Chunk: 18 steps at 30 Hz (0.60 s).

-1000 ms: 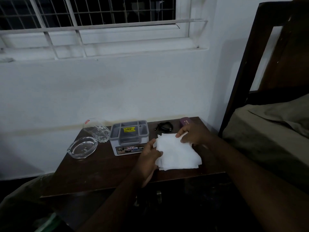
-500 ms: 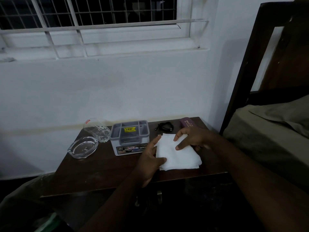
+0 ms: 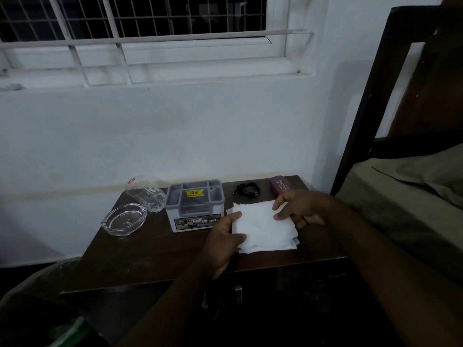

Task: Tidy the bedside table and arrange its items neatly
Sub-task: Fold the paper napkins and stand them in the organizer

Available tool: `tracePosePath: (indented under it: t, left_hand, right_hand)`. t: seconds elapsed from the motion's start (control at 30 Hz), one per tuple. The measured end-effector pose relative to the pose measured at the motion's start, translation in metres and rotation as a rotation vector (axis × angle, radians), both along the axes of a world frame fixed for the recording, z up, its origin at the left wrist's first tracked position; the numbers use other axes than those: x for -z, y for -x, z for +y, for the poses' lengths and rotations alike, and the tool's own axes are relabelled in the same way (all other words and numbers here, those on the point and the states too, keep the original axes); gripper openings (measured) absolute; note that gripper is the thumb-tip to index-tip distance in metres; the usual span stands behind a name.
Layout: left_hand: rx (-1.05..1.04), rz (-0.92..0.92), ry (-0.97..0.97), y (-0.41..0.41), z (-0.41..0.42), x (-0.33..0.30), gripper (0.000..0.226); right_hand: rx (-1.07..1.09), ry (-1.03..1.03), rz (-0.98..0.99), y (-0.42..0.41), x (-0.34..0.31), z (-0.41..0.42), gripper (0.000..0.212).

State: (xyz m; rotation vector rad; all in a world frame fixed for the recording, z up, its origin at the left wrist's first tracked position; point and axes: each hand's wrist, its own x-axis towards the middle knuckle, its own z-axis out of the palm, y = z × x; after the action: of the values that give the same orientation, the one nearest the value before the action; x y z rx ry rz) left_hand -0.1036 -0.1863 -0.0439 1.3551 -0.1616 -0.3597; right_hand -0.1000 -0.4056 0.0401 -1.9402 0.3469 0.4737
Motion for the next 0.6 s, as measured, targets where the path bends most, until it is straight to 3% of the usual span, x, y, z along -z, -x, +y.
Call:
tracePosePath:
  t: [0.1,0.2,0.3,0.5,0.6]
  left_hand:
    - [-0.012,0.014,0.025,0.003,-0.002,-0.005,0.054]
    - [-0.022,0.052,0.081,0.003,-0.001,-0.006,0.043]
    - [0.011,0.063,0.151,0.002,-0.001,-0.008,0.037]
    - [0.039,0.090,0.242,0.006,0.000,-0.015,0.049]
    - [0.040,0.094,0.257,0.007,0.001,-0.017,0.051]
  right_hand:
    - [-0.049,0.043,-0.039,0.001,-0.001,0.006,0.025]
    - [-0.023,-0.051,-0.145,0.000,-0.007,0.012,0.030]
    - [-0.010,-0.210,-0.264,0.004,-0.018,0.025,0.034]
    - [0.013,-0.689,-0.391,0.006,-0.029,0.037,0.037]
    - [0.035,-0.817,-0.412,0.005,-0.025,0.042,0.037]
